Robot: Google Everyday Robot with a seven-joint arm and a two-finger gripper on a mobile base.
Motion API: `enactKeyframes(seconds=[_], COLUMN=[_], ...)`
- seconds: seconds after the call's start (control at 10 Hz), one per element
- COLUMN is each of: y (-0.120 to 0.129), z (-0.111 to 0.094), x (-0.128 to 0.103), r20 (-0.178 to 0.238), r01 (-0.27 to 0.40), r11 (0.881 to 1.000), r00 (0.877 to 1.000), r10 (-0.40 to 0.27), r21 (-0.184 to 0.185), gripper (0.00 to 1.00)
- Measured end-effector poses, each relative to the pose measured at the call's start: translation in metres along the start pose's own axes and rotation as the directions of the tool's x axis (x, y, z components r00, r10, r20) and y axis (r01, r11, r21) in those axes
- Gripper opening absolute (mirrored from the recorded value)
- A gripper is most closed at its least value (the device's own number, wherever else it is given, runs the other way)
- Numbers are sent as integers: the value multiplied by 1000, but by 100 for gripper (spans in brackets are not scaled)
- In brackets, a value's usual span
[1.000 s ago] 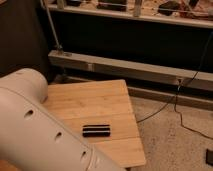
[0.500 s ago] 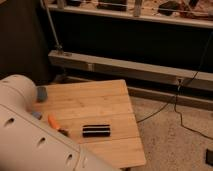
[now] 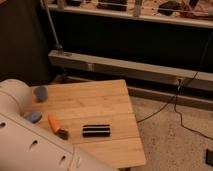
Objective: Place the bottle in the ceramic bowl
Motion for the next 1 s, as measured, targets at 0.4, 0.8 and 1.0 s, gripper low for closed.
enactKeyframes(seconds=[0.4,0.8,1.0], y=[-26,-30,-32], z=[-40,-43,-37], x=[44,112,146], r20=[63,154,222], r01=[-146,-328,-430], r11=[988,945,901], r00=[988,933,874], r10=[142,325,433], r21=[50,-9,-65], gripper=[80,80,80])
